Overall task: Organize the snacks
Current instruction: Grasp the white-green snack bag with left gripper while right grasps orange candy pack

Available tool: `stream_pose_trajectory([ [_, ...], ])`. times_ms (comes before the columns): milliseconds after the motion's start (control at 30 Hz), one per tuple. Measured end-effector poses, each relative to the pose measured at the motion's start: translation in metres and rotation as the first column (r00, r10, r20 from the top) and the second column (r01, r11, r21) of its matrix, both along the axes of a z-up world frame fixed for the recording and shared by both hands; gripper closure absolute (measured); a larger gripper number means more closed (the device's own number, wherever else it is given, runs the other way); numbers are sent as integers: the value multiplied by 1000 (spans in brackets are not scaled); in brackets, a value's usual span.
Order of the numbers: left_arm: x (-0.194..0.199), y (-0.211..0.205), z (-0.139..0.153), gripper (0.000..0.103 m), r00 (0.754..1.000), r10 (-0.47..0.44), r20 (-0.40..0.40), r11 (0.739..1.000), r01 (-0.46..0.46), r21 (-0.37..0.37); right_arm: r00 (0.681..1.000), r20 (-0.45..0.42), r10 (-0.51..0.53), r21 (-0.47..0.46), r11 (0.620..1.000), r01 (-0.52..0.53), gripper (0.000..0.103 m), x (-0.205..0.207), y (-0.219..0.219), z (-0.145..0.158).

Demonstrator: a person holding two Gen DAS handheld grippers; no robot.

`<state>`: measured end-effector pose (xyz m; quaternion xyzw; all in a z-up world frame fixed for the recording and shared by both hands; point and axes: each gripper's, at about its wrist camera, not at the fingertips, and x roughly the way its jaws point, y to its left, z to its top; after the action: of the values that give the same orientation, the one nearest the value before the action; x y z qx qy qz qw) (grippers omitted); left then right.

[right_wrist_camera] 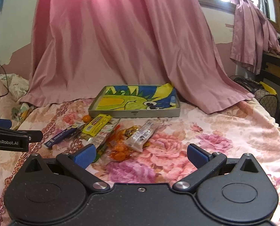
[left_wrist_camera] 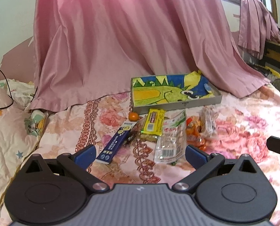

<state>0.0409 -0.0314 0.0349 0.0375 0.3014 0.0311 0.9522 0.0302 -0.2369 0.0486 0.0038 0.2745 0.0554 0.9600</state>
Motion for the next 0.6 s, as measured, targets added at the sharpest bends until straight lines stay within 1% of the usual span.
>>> stream_pose_trajectory([
  [100,5,-7,5,0,1000,8,18,1000,-8,1,1000,22,-4,17,1000,4,1,1,-8,4],
  [167,11,-10,5,0,1000,5,17,1000,-5,-6,999,33,-5,35,999,4,1,3,-14,4],
  [333,26,-14,-3,0,1000,-15,17,1000,15,-5,999,33,-5,64,998,3,1,18,-27,-4],
  [433,35,-11,-12,0,1000,-26,5,999,26,-20,1000,26,13,56,998,-14,1,33,-32,-12],
  [600,58,1,-28,0,998,-46,-53,998,43,-52,996,33,80,7,997,-81,1,57,-25,-26],
])
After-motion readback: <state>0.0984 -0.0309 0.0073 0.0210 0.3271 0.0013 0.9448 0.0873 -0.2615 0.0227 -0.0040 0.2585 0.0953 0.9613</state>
